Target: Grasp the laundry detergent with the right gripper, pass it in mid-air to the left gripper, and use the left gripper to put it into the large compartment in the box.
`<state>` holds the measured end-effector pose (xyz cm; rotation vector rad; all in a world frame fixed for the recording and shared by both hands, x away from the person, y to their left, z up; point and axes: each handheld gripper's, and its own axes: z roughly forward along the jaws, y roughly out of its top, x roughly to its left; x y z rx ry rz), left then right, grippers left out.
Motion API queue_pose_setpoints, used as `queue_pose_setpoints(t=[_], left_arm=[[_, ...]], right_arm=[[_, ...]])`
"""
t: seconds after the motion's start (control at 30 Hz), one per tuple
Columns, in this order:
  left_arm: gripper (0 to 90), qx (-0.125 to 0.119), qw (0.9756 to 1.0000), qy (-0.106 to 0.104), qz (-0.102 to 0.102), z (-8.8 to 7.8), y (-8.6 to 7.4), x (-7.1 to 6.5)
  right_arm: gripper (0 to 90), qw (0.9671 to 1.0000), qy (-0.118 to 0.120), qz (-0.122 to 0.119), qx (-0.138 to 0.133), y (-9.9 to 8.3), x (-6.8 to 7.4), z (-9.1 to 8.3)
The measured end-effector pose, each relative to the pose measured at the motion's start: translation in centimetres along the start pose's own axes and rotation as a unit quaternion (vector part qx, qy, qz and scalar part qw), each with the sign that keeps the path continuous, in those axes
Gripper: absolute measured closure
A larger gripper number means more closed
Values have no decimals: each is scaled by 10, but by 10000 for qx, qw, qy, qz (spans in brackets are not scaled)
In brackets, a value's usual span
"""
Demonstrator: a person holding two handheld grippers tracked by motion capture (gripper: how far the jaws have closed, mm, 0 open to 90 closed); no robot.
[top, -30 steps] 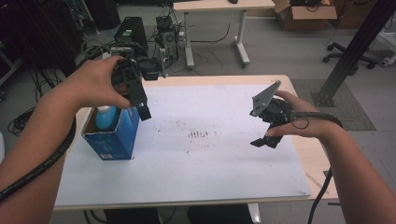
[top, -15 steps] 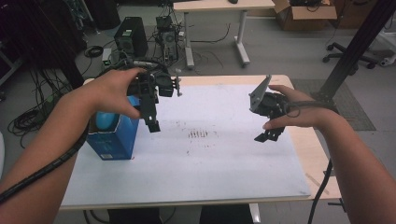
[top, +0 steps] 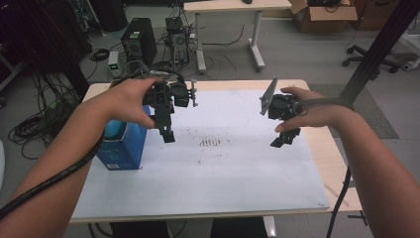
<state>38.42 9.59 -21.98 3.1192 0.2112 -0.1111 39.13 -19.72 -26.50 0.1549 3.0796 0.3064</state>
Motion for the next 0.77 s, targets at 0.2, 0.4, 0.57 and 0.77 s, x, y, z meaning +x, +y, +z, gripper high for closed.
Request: queue_pose_setpoints(t=[0.2,0.4,0.57,0.77], left_arm=[[2,57,10000,0,6,2,1,0],[2,59,10000,-13,25,3,2,1],[2,80,9999,-12,61,3,4,1],[2,44,10000,2,40,2,4,2]], right_arm=[[35,10000,25,32,38,0,1,-1],[35,10000,40,15,51,1,0,1],[35,10000,50,15,47,2,-1,1],[35,10000,-14,59,8,2,0,-2]])
